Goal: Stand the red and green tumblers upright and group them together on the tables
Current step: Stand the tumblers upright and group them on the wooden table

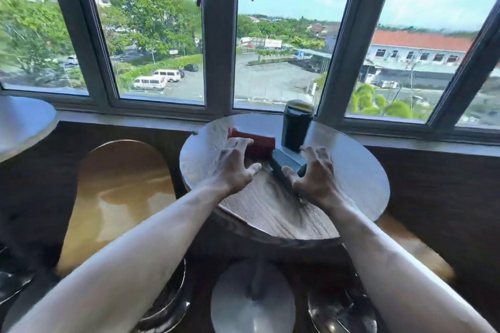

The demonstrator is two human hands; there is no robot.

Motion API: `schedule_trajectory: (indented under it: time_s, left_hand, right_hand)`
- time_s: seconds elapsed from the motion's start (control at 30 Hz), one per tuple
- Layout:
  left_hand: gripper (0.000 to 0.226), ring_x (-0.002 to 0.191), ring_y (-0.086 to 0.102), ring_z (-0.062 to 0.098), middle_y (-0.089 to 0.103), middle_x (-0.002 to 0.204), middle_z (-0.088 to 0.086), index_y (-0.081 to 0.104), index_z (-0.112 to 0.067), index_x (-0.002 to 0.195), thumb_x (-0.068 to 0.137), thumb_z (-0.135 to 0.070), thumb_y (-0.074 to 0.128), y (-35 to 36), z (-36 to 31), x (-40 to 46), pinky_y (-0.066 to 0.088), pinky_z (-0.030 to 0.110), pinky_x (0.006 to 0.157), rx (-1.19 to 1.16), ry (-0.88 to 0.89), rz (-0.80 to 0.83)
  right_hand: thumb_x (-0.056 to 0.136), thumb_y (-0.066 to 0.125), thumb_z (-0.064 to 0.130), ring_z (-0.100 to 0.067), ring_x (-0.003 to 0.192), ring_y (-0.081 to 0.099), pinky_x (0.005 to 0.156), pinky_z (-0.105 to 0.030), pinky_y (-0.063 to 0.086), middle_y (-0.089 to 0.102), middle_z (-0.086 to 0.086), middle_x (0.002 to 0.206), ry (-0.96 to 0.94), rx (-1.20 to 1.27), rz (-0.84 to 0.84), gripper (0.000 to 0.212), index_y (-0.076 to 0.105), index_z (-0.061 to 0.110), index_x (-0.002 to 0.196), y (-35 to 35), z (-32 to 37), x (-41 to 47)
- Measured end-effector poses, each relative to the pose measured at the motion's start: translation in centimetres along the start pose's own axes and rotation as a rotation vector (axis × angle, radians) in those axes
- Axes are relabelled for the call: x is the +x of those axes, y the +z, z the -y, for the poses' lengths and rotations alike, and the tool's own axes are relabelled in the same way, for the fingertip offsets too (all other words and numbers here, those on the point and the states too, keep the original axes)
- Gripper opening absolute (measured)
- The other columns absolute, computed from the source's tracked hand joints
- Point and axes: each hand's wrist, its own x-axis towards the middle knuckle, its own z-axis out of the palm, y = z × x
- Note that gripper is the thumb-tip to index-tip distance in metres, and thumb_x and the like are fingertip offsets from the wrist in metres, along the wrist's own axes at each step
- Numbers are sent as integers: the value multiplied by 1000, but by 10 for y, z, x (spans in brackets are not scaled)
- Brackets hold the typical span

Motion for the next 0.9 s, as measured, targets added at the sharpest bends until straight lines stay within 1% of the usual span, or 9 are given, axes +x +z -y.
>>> schedule_trajectory:
  time_s: [0.1, 0.2, 0.33, 0.4, 0.5, 0.6, 0.73, 0.83, 0.9]
  left_hand:
    - [60, 128, 42, 27, 43, 140, 8, 45, -18, 135, 82, -33, 69, 0, 18, 47, 34, 33, 102, -24, 36, 13]
    - [65, 134, 35, 27, 39, 144, 11, 42, -19, 137, 81, -36, 70, 1, 36, 89, 30, 37, 108, -25, 58, 46]
    - [79, 134, 36, 30, 38, 143, 13, 36, -20, 140, 75, -47, 72, 12, 63, 114, 31, 44, 112, 36, 11, 161]
    - [82, 132, 38, 30, 41, 142, 13, 35, -18, 141, 74, -47, 73, 15, 71, 118, 32, 44, 111, 32, -18, 211]
    - [84, 127, 43, 29, 48, 137, 12, 36, -15, 141, 73, -44, 76, 18, 80, 121, 33, 41, 107, -3, -29, 209]
    - [89, 121, 50, 28, 54, 132, 11, 34, -18, 142, 69, -43, 80, 17, 85, 124, 37, 38, 104, -65, -34, 203]
    - [96, 120, 52, 26, 54, 131, 8, 33, -18, 141, 63, -49, 82, 18, 94, 119, 38, 37, 104, -206, -86, 220]
    - [101, 116, 53, 25, 53, 120, 1, 35, -27, 134, 51, -64, 80, 17, 100, 114, 41, 41, 103, -291, -144, 260]
    - [104, 116, 54, 26, 54, 121, 2, 34, -33, 131, 45, -71, 78, 18, 104, 112, 42, 45, 103, -314, -172, 255]
  right_hand:
    - [73, 65, 57, -27, 103, 58, 88, -42, 50, 52, -8, 121, 64, -40, 42, 67, 52, 22, 127, 4, -1, 15]
    - [74, 67, 56, -26, 98, 58, 85, -40, 52, 53, -8, 115, 92, -45, 39, 63, 54, 21, 125, 6, -4, 21]
    - [76, 67, 56, -17, 91, 59, 82, -37, 53, 50, 0, 111, 105, -34, 49, 59, 52, 28, 126, 6, -5, 17]
    - [76, 67, 57, -17, 90, 60, 83, -37, 54, 50, 0, 111, 106, -22, 54, 61, 51, 29, 128, 5, -4, 17]
    - [74, 68, 59, -18, 94, 60, 86, -35, 52, 51, 1, 112, 92, -3, 41, 65, 50, 30, 129, 5, -6, 14]
    - [72, 72, 59, -13, 98, 54, 87, -29, 44, 51, 0, 118, 82, 24, 34, 73, 43, 32, 134, 6, -12, 7]
    - [65, 72, 68, -17, 103, 53, 90, -38, 48, 52, -1, 118, 120, 16, 45, 87, 31, 41, 136, 4, -23, -4]
    - [58, 73, 73, -20, 108, 56, 95, -42, 48, 56, 0, 121, 171, 85, 37, 94, 30, 41, 135, 6, -29, -10]
    - [52, 73, 75, -21, 108, 59, 94, -46, 50, 59, 1, 122, 181, 137, 8, 97, 29, 41, 132, 5, -30, -12]
